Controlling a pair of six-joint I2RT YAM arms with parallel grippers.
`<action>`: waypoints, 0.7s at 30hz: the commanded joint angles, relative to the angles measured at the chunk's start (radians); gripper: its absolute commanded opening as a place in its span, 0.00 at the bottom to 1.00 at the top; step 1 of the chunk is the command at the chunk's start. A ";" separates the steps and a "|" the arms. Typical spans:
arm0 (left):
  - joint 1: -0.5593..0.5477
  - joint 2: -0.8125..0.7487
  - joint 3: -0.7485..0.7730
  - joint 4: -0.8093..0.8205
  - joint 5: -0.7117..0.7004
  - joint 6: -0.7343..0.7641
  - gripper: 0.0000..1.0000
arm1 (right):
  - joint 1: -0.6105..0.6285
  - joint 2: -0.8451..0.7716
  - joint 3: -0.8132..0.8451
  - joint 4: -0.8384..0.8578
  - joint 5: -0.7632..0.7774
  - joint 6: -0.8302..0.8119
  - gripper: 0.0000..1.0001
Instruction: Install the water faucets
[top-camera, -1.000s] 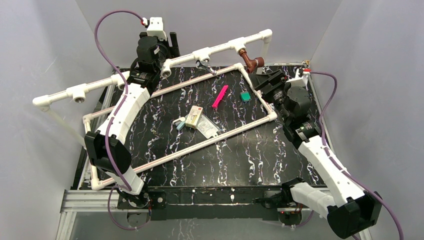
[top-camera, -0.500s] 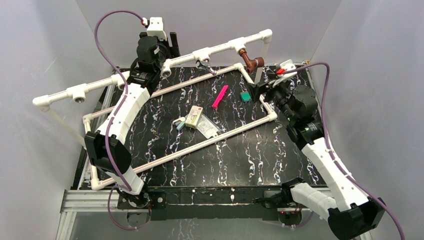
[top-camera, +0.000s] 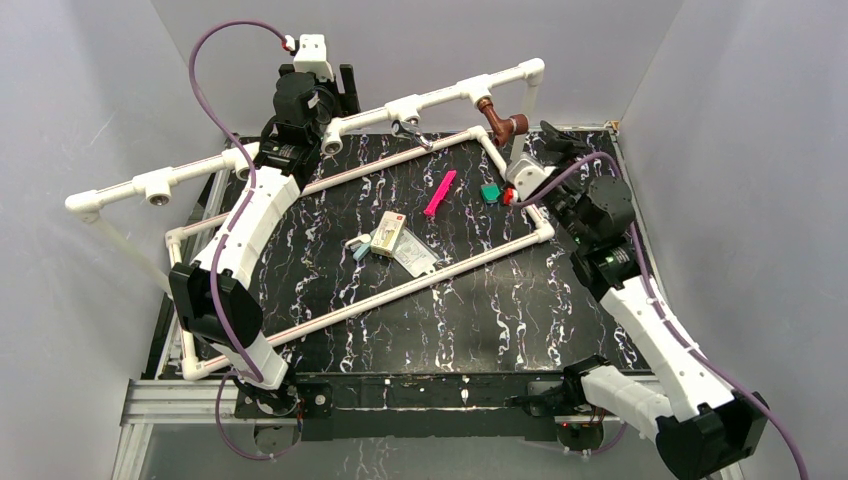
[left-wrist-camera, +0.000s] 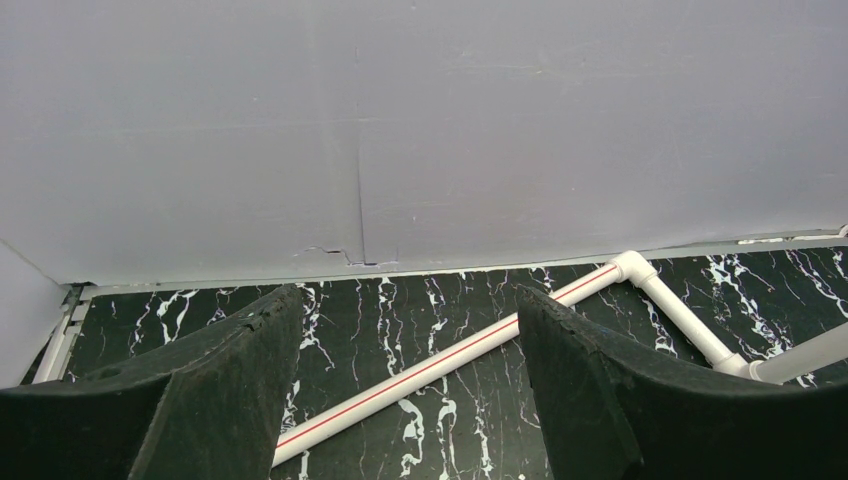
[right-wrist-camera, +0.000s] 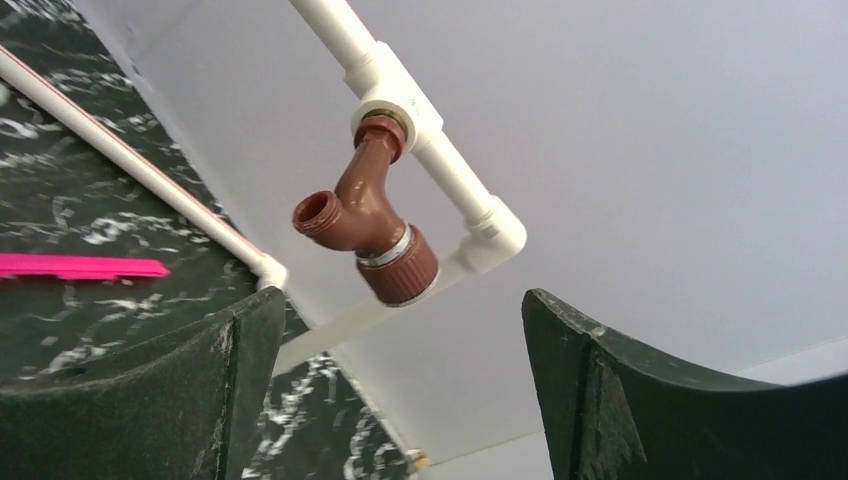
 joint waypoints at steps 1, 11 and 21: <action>-0.016 0.043 -0.066 -0.231 0.028 0.017 0.76 | 0.013 0.047 0.013 0.111 0.004 -0.269 0.95; -0.016 0.051 -0.064 -0.232 0.022 0.023 0.76 | 0.030 0.183 0.069 0.210 -0.003 -0.433 0.95; -0.017 0.045 -0.081 -0.224 0.024 0.022 0.76 | 0.034 0.284 0.127 0.266 0.034 -0.495 0.94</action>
